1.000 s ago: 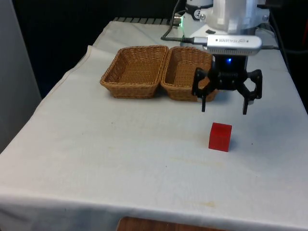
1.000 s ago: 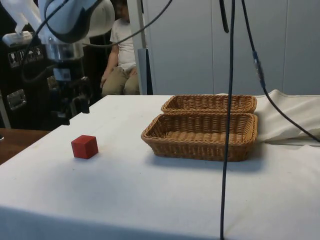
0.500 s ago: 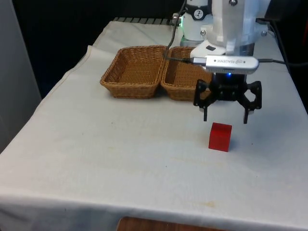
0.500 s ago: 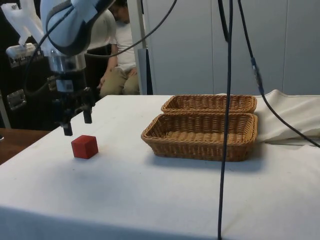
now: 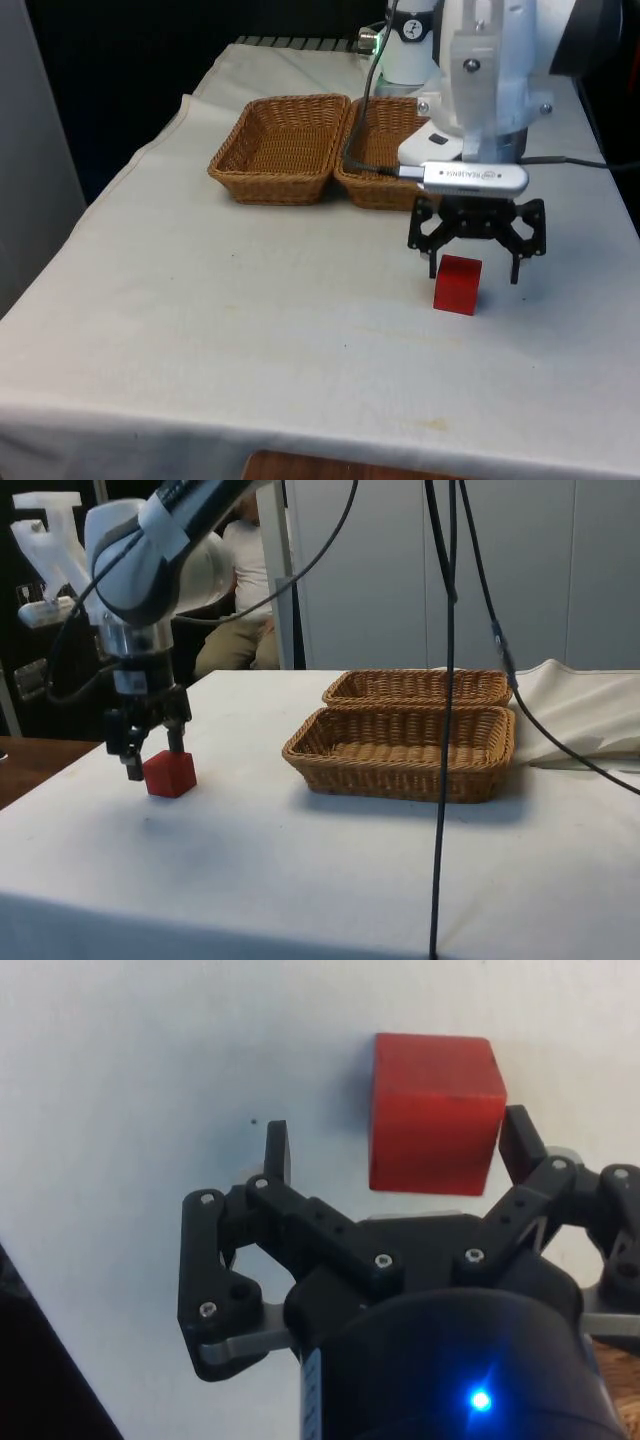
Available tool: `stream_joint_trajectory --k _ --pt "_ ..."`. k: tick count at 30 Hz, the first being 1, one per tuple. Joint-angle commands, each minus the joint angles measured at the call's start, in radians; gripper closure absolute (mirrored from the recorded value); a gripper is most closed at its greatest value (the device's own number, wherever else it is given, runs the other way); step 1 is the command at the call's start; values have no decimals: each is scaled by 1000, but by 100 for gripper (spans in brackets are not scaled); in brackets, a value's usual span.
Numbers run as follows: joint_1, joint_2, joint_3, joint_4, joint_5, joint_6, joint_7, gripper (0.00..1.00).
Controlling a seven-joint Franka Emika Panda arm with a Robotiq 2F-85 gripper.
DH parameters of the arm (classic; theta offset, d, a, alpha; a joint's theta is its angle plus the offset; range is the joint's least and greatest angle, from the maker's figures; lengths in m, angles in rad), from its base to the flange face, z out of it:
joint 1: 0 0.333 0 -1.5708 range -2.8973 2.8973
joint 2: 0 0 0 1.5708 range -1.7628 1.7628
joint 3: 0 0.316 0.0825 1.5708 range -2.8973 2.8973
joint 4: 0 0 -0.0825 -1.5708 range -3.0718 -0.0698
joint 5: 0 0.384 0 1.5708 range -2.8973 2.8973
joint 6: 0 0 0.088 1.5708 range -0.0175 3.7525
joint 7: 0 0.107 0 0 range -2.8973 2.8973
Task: Pick up the red cube and place it into the right basket.
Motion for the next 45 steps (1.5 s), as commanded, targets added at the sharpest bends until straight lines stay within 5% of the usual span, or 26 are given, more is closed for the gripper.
stream_joint_trajectory --k 1,14,17,20,21,24,25,35,45 --pt "-8 12 9 11 11 1 -7 0" --pt "-6 42 6 22 8 4 -3 0" --pt "-6 44 5 22 8 4 -3 9" --pt "-6 45 5 22 8 4 -3 41" --pt "-6 45 5 22 8 4 -3 65" --pt "-5 46 5 22 8 5 -3 96" --pt "-2 41 0 17 2 0 0 99" --pt "-2 40 0 17 2 0 0 98" --pt "3 -51 -2 -37 -9 -54 0 98"
